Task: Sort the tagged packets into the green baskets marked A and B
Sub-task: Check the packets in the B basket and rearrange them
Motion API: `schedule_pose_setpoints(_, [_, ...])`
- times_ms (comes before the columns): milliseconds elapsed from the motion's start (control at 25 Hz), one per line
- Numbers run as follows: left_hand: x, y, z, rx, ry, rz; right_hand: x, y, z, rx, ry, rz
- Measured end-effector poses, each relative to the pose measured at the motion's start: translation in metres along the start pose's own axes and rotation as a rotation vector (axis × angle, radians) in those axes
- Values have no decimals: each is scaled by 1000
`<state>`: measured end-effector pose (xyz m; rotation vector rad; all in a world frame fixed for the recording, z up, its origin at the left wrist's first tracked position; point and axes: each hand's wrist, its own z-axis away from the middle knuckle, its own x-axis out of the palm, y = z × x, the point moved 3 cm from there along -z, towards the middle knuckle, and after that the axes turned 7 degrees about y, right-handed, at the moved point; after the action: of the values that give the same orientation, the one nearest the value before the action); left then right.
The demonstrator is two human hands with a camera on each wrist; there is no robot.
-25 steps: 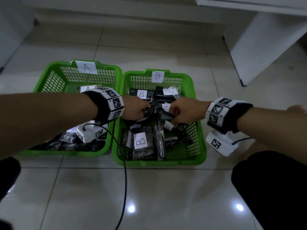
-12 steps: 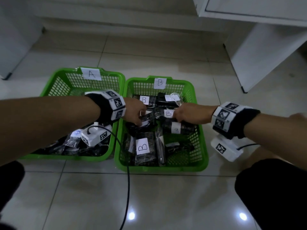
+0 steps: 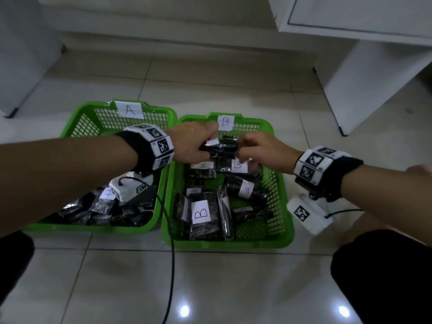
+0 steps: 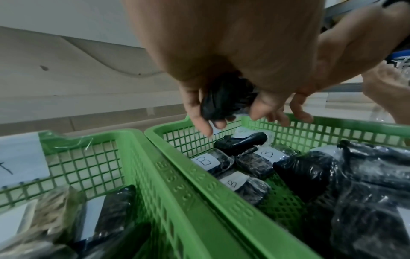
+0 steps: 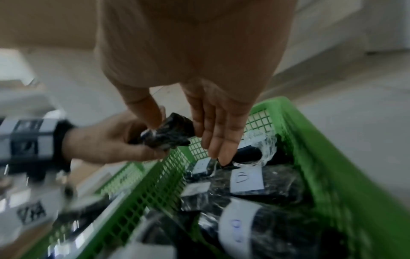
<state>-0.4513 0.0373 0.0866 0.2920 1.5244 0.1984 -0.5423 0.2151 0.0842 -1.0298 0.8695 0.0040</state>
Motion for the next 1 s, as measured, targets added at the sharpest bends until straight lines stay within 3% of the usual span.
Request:
schedule_pose_setpoints(120, [-9, 0, -1, 57, 191, 75, -1, -7, 0, 210, 50, -469])
schedule_pose_setpoints(280, [-15, -3, -4, -37, 269, 206, -2, -15, -2, 255, 105, -728])
schedule_pose_setpoints(400, [-13, -6, -7, -93, 285, 280, -9, -9, -6, 263, 149, -603])
schedule_pose_setpoints(520, [-14, -8, -13, -70, 274, 303, -18, -10, -11, -85, 266, 126])
schedule_pose_setpoints(560, [-14, -6, -15, -51, 263, 322, -16, -11, -14, -177, 262, 250])
schedule_pose_setpoints(640, [-12, -5, -20, -121, 272, 446, -15, -13, -22, -128, 247, 178])
schedule_pose_setpoints(760, [-8, -11, -28, -447, 346, 826, -12, -8, -31, 168, 282, -298])
schedule_pose_setpoints(880, [1, -5, -27, -560, 123, 1093, -4, -5, -27, 293, 276, -622])
schedule_pose_setpoints(960, [3, -3, -22, -540, 86, 1121, -2, -5, -22, 323, 263, -582])
schedule_pose_setpoints(1000, [4, -7, -22, -523, 90, 1060, -7, -5, -21, 272, 311, -352])
